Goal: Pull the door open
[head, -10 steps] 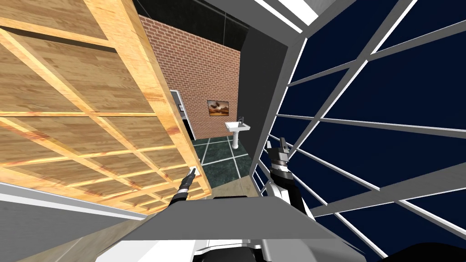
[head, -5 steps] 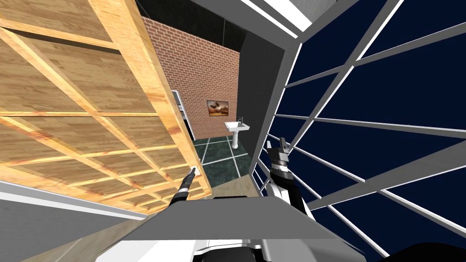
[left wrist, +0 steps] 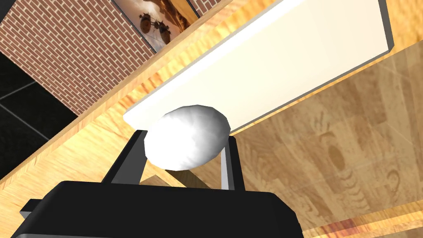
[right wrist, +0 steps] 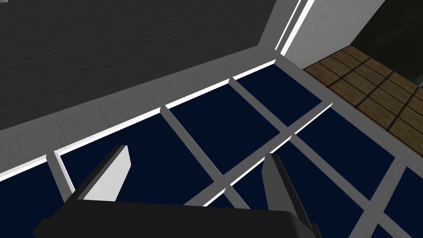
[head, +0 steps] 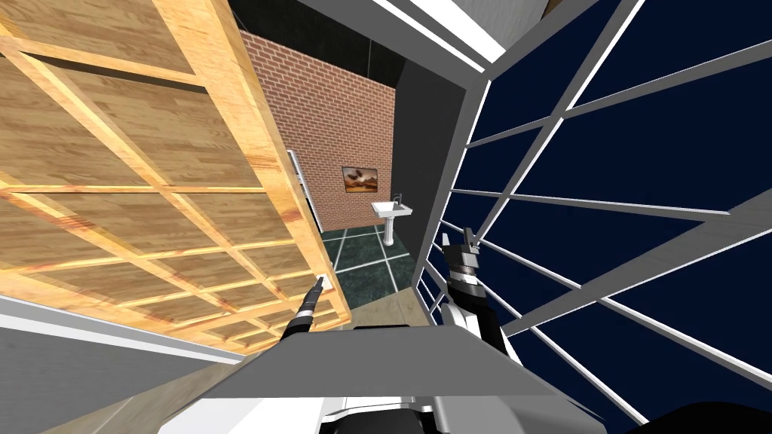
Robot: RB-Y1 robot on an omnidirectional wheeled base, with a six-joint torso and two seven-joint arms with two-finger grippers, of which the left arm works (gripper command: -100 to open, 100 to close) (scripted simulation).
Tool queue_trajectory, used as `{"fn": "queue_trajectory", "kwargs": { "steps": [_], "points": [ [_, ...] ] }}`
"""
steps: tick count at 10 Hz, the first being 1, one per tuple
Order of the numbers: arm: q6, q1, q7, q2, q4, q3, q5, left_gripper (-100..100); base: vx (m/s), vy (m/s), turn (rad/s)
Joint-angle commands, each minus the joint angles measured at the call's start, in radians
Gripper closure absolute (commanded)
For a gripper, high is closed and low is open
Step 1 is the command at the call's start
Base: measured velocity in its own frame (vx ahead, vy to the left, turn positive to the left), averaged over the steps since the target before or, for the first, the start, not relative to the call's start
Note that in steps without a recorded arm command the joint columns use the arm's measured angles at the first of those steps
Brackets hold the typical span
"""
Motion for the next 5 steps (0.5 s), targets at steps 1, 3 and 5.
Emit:
{"fn": "queue_trajectory", "kwargs": {
  "steps": [1,3,5],
  "points": [
    [0.004,-0.005,0.050,-0.009,0.001,-0.023,0.017,100,-0.067,0.024,-0.043],
    [0.005,-0.009,0.101,-0.007,0.004,-0.032,0.032,100,-0.048,0.013,-0.040],
    [0.005,-0.013,0.146,-0.005,0.007,-0.041,0.046,100,-0.032,0.006,-0.025]
  ]
}}
